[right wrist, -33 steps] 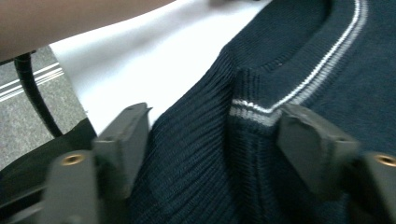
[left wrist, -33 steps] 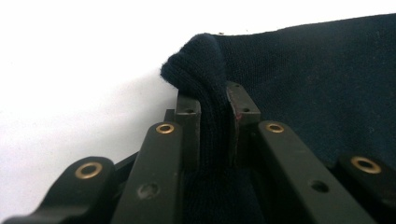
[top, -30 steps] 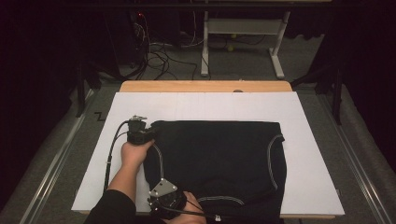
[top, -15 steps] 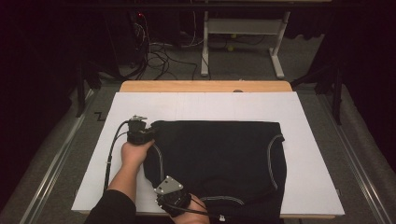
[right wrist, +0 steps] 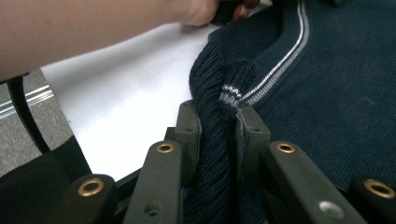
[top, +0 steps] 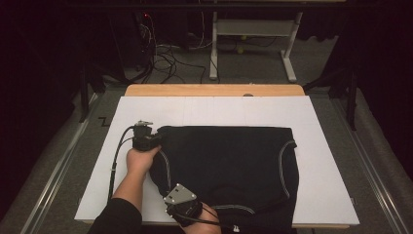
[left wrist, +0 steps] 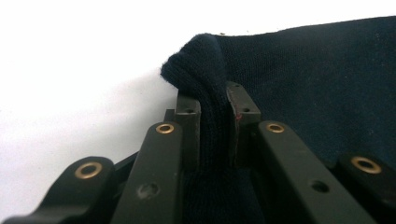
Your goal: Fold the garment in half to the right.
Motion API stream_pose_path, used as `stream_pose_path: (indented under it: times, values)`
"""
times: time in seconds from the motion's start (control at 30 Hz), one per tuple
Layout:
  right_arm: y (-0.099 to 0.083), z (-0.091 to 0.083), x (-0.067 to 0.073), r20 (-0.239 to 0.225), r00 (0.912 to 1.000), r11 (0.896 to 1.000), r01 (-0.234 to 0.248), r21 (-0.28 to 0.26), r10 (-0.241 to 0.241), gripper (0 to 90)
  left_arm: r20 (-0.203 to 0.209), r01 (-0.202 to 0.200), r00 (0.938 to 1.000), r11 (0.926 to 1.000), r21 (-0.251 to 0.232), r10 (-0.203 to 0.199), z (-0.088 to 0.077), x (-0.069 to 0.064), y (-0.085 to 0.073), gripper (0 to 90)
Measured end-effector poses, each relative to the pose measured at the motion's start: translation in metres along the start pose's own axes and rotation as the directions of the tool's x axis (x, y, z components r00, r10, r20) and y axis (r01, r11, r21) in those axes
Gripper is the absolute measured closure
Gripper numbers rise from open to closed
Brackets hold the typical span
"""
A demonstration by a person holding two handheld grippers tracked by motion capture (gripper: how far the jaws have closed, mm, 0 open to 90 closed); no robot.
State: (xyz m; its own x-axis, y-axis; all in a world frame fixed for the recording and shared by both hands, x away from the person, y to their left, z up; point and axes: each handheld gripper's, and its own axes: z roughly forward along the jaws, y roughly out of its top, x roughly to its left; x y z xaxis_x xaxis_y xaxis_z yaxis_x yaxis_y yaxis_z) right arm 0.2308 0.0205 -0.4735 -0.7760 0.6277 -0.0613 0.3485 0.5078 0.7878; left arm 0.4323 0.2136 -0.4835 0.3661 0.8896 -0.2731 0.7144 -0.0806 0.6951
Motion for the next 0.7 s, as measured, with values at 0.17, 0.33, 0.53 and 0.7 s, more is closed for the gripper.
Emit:
stream_pose_path:
  times: [0.17, 0.33, 0.53, 0.7]
  values:
    - [0.000, -0.004, -0.002, 0.008, 0.9999, 1.000, 0.007, -0.026, -0.007, 75.1, -0.021, 0.003, 0.9998, 1.0000, -0.007, -0.003, -0.001, -0.001, 0.000, 74.5]
    - [0.000, -0.010, -0.002, 0.022, 0.9997, 0.998, 0.014, -0.058, -0.012, 75.1, -0.024, -0.005, 0.9997, 0.9998, -0.019, 0.004, -0.002, -0.002, -0.001, 74.8]
    - [0.003, -0.013, -0.002, 0.025, 0.9996, 0.996, 0.014, -0.091, -0.012, 75.2, -0.012, -0.015, 0.9998, 0.9989, -0.044, 0.014, -0.006, -0.003, -0.001, 77.2]
    - [0.005, -0.018, -0.002, 0.028, 0.9995, 0.993, 0.018, -0.116, -0.015, 75.2, 0.022, 0.033, 0.9993, 0.9918, -0.123, -0.030, -0.014, -0.005, 0.002, 77.8]
